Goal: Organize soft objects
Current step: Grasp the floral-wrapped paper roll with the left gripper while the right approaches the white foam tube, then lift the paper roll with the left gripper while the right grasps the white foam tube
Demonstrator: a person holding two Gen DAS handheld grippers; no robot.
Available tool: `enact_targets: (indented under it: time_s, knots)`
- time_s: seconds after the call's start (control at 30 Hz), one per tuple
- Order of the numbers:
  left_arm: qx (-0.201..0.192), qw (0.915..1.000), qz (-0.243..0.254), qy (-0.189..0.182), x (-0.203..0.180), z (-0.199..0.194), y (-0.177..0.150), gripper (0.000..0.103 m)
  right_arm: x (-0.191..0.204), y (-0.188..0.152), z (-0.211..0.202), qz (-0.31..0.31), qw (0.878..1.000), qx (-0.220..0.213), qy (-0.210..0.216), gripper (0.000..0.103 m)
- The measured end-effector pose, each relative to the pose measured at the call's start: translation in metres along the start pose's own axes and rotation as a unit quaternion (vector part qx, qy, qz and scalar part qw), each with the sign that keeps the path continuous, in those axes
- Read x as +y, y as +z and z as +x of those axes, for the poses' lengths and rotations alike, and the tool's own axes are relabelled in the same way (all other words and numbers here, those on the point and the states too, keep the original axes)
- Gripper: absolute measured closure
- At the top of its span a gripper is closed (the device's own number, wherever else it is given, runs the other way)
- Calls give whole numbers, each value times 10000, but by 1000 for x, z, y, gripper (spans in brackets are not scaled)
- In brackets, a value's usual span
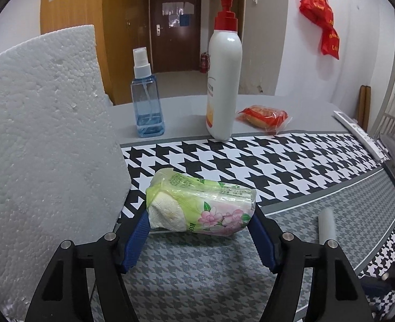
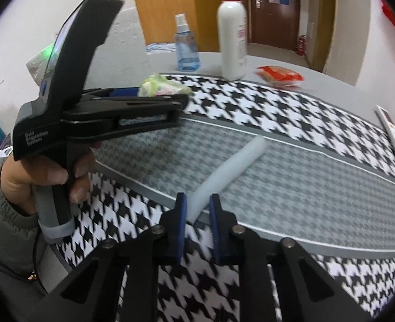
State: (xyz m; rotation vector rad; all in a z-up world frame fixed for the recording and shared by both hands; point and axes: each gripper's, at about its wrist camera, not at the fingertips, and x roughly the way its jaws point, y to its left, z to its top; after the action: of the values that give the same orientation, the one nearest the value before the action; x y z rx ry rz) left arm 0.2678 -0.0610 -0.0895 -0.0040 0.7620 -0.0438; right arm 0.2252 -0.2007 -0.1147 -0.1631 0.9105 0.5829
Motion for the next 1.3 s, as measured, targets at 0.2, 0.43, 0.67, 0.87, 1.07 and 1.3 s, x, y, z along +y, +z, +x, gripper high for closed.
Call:
enact_targets:
  time_s: [0.2, 0.43, 0.67, 0.87, 1.07, 1.3]
  knots:
    - [-76, 10000, -38, 9, 0, -4, 1, 32, -28, -13, -7, 503, 9983, 134, -271, 82]
    - [-197, 9998, -5, -40, -6, -14, -2, 32, -25, -11, -11, 768, 9969, -45, -154, 82]
    - [-431, 9990, 82, -43, -10, -29, -10, 32, -14, -5, 0, 892, 9954, -56, -341, 71]
    - [-603, 9981, 81, -58, -7, -38, -15, 32, -8, -4, 1, 1190, 9922, -147, -351, 59]
    - [-834, 9965, 64, -84, -5, -52, -24, 32, 6, -1, 4, 1315, 9891, -195, -639, 59]
    - [-988, 9949, 1, -183, 4, -67, -35, 32, 19, 3, 15, 1446, 9822, -147, -1186, 59]
